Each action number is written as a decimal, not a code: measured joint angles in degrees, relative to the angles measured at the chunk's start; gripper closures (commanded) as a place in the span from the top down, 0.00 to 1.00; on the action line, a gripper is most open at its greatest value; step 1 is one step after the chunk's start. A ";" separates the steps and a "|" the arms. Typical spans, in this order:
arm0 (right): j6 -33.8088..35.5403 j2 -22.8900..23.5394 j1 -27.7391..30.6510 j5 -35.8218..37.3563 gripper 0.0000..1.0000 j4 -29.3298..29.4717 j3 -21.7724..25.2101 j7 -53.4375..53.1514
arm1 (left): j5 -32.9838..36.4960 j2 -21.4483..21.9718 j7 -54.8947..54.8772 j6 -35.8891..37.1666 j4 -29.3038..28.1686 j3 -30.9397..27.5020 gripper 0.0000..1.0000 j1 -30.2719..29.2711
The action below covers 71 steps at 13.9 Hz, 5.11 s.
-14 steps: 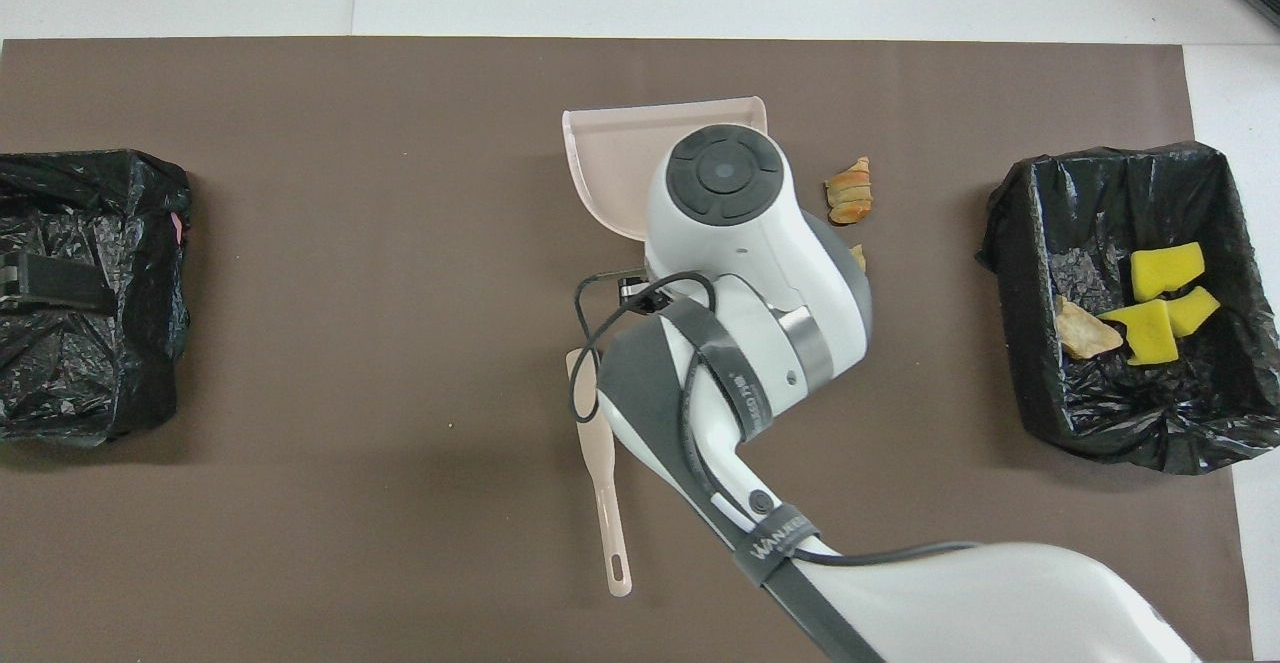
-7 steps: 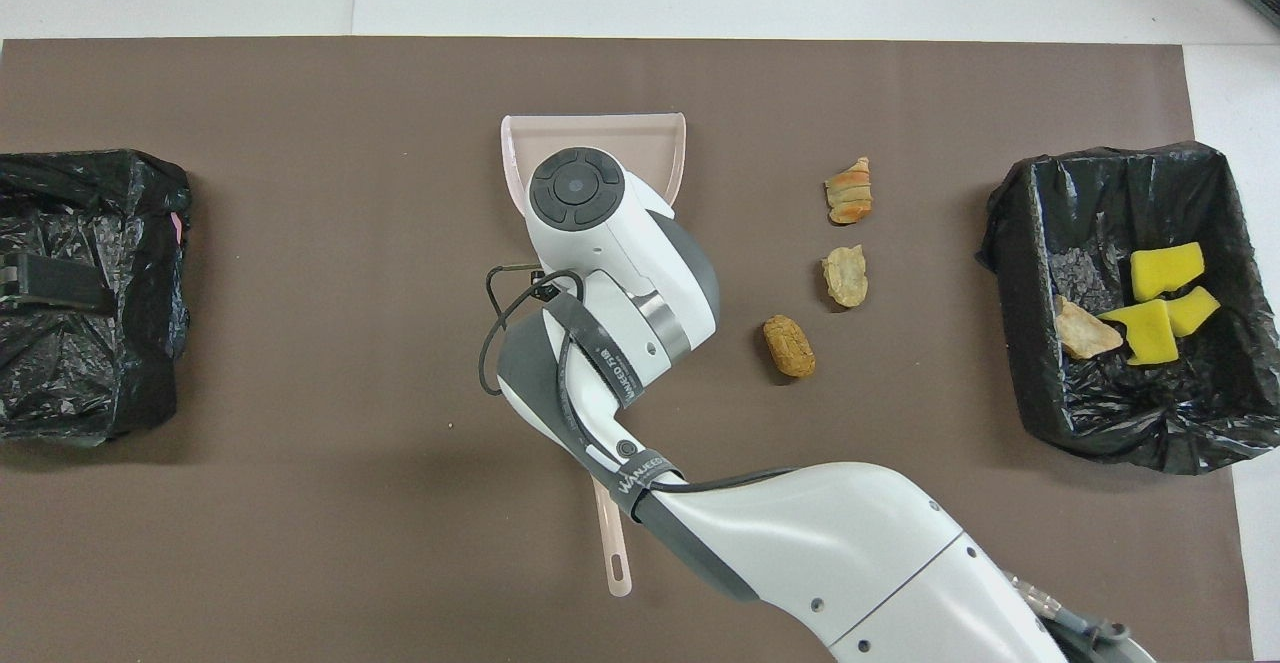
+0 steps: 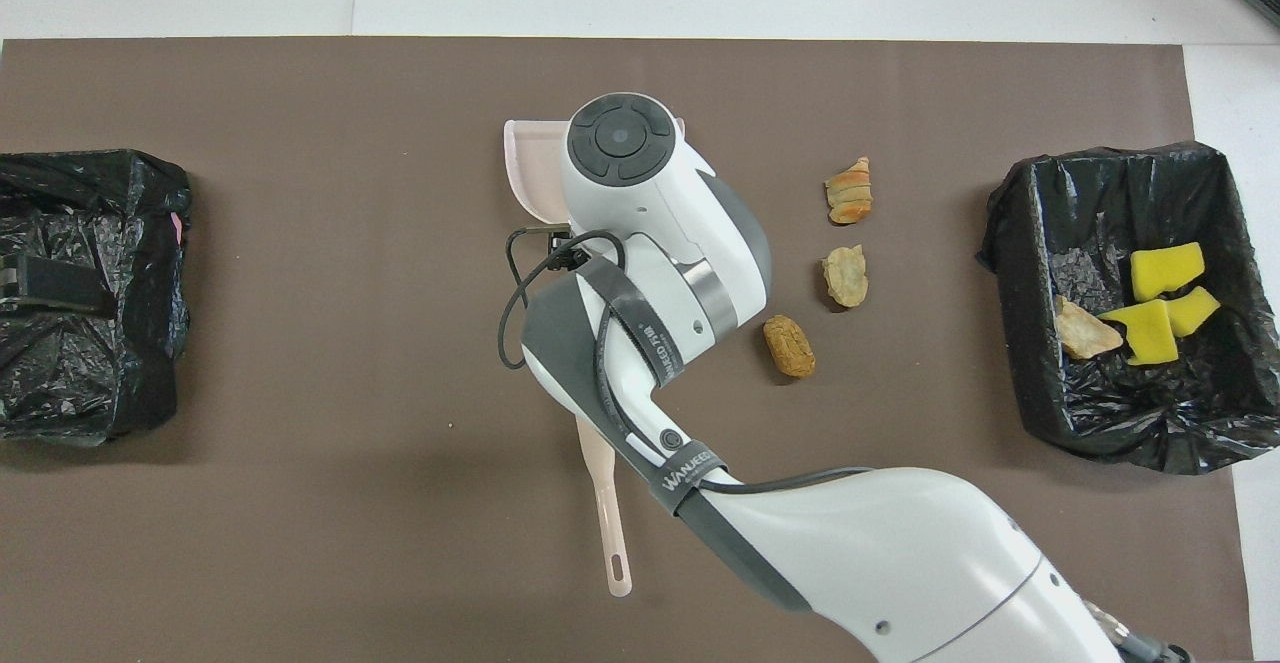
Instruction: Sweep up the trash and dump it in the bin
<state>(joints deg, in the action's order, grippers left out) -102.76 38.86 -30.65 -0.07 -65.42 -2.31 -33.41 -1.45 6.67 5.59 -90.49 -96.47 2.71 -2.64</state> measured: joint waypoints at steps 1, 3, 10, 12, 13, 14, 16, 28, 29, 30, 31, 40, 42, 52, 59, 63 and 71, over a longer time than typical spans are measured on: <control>1.03 -1.12 1.01 0.02 1.00 0.02 0.04 2.17 | 0.00 0.00 0.00 -0.02 0.00 -0.01 1.00 0.00; 2.64 -3.32 4.27 0.08 1.00 0.04 0.17 8.44 | 0.00 0.00 0.00 -0.05 0.00 0.04 1.00 0.00; 6.68 -7.78 17.79 3.54 1.00 0.02 0.40 31.79 | -0.19 -0.15 0.02 -2.12 -0.07 2.10 1.00 1.65; 8.87 -9.03 19.45 5.54 1.00 0.04 0.44 34.71 | -0.51 -1.24 1.30 -4.37 -0.33 2.64 1.00 4.91; 10.08 -10.13 20.67 6.05 1.00 0.06 0.48 36.02 | -1.36 -2.43 2.73 -6.39 -0.53 2.75 1.00 6.91; 10.74 -11.34 22.19 6.11 1.00 0.07 0.52 37.10 | -2.66 -3.91 4.77 -9.25 -0.70 2.88 1.00 8.64; 11.64 -13.89 26.27 6.11 1.00 0.06 0.56 39.84 | -4.43 -7.52 10.14 -15.79 -0.88 3.03 1.00 12.45; 15.29 -32.97 34.59 3.48 1.00 -16.84 0.50 40.72 | -4.63 -26.28 17.16 -33.55 -1.06 3.27 1.00 30.14; 14.22 -34.20 34.78 2.82 1.00 -19.05 0.50 40.55 | -4.63 -26.90 17.16 -33.82 -1.06 3.27 1.00 30.32; 13.60 -35.01 34.81 2.58 1.00 -20.61 0.49 40.13 | -4.62 -27.75 17.16 -33.99 -1.03 3.25 1.00 30.69; 13.32 -35.40 34.81 2.52 1.00 -21.36 0.49 39.72 | -4.62 -28.93 17.36 -34.43 -1.02 3.28 1.00 31.48; 13.35 -35.70 37.79 2.42 1.00 -21.92 0.47 39.31 | -4.62 -32.31 19.64 -37.21 0.28 1.86 0.64 33.90; 13.66 -35.82 37.72 2.37 1.00 -22.06 0.08 39.29 | -5.07 -32.32 19.64 -37.12 0.94 1.79 0.00 32.81; 13.97 -36.10 37.70 2.34 1.00 -22.36 -0.55 39.28 | -5.59 -31.85 10.86 -33.29 2.95 1.72 0.00 30.42; 14.08 -36.21 34.76 1.97 1.00 -22.68 -1.32 39.29 | -5.54 -22.44 -18.63 -15.59 3.95 0.59 0.00 21.48; 14.24 -37.06 26.97 1.35 1.00 -26.02 -1.65 36.93 | -5.44 -19.01 -39.16 -9.61 2.29 0.21 0.00 13.29; 2.45 -37.33 7.25 -4.19 1.00 -36.78 -2.03 12.26 | 0.12 -15.76 -70.49 -5.92 -2.59 0.14 0.00 7.10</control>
<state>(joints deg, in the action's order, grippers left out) -100.32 1.52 -23.40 -4.26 -102.20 -4.34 -21.15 -1.33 -9.09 -64.90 -96.41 -99.06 2.85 4.47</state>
